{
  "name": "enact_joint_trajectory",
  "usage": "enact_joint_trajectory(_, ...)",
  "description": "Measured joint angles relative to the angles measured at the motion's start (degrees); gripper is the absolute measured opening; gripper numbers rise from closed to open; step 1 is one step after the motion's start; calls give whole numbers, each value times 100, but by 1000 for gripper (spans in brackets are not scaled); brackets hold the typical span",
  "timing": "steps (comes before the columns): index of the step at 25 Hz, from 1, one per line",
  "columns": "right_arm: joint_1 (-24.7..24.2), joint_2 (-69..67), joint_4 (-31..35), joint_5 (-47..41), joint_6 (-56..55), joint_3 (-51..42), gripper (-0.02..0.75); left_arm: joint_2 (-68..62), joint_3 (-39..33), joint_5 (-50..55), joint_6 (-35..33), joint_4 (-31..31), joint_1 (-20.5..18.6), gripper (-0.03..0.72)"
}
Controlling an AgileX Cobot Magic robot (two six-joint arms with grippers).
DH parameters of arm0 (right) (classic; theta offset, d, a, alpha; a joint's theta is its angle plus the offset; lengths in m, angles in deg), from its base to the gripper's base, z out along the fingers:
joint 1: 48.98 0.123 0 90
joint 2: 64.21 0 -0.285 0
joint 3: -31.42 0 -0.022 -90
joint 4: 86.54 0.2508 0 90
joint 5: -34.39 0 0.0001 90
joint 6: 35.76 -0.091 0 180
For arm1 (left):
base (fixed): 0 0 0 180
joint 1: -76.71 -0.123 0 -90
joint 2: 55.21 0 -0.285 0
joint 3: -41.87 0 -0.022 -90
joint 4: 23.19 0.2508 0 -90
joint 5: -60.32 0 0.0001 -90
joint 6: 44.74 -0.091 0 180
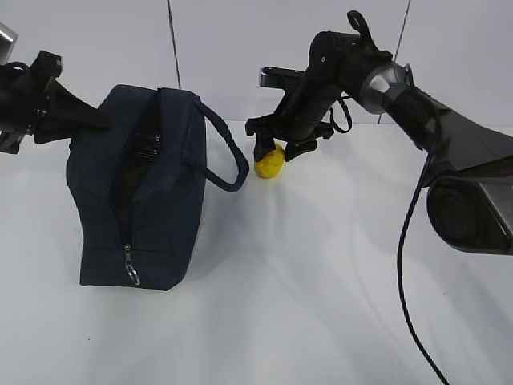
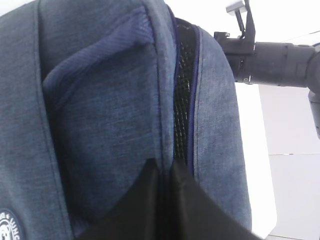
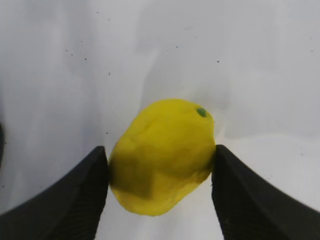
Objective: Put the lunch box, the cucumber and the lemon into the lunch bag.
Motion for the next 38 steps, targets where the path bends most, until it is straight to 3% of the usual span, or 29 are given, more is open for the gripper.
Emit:
enact_joint_trajectory(5, 0, -10, 22, 0, 10, 0, 491, 0, 0, 0, 0, 0, 0, 8)
enact_joint_trajectory(14, 0, -10, 45, -25, 134, 0, 396, 0, 0, 0, 0, 0, 0, 8)
enact_joint_trajectory(38, 0, 601, 114, -312, 159, 466, 386, 0, 0, -424, -10, -120, 0, 8)
